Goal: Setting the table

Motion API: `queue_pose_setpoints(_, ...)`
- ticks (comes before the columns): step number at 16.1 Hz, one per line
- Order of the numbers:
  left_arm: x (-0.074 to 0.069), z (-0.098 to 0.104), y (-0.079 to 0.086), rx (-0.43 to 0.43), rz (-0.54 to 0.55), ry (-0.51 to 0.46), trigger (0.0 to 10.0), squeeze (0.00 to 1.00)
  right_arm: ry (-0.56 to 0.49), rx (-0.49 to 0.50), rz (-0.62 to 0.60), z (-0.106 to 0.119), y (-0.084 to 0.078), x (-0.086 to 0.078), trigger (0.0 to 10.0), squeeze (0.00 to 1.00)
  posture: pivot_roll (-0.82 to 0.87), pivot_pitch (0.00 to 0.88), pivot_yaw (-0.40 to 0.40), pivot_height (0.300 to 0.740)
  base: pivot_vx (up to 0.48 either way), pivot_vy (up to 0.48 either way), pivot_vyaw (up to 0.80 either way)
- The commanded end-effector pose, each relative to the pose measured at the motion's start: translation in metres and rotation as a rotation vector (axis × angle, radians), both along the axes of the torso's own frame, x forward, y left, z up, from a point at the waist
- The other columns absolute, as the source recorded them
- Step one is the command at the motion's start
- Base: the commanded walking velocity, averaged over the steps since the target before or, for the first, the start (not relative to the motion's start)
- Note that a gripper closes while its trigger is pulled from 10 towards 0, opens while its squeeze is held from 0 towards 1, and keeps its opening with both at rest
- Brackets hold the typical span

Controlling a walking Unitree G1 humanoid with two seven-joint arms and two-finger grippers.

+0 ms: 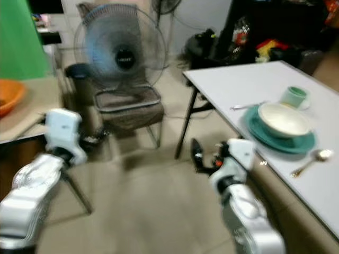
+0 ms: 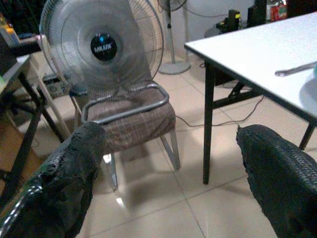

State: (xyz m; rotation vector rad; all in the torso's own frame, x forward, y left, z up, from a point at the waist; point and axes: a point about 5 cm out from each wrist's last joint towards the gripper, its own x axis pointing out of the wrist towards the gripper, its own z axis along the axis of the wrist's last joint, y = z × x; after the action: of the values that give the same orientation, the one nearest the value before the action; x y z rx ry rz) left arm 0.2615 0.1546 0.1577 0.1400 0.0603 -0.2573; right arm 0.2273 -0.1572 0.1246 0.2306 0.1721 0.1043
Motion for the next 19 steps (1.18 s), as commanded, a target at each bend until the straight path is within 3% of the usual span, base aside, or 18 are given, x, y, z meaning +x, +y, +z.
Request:
queue_pose_setpoints(1,0.003,0.003,0.003,0.013,0.003,-0.007,10.0,0.0,0.019,0.009,0.005,-0.003,0.001,-0.003,10.0,0.0,-0.13,0.0,-0.032,0.74,0.0,0.3,0.0)
queue_pose_setpoints(10,-0.003,0.002,0.012,0.008,0.037,0.007,10.0,0.0,0.022,0.031,0.041,-0.004,0.007,0.001,10.0,0.0,-0.1,0.0,-0.049,0.74,0.0,0.3,0.0)
queue_pose_setpoints(19,-0.001,0.002,0.01,0.004,0.024,0.003,10.0,0.0,0.013,0.055,0.042,-0.003,0.007,0.002,10.0,0.0,-0.1,0.0,-0.038,0.74,0.0,0.304,0.0)
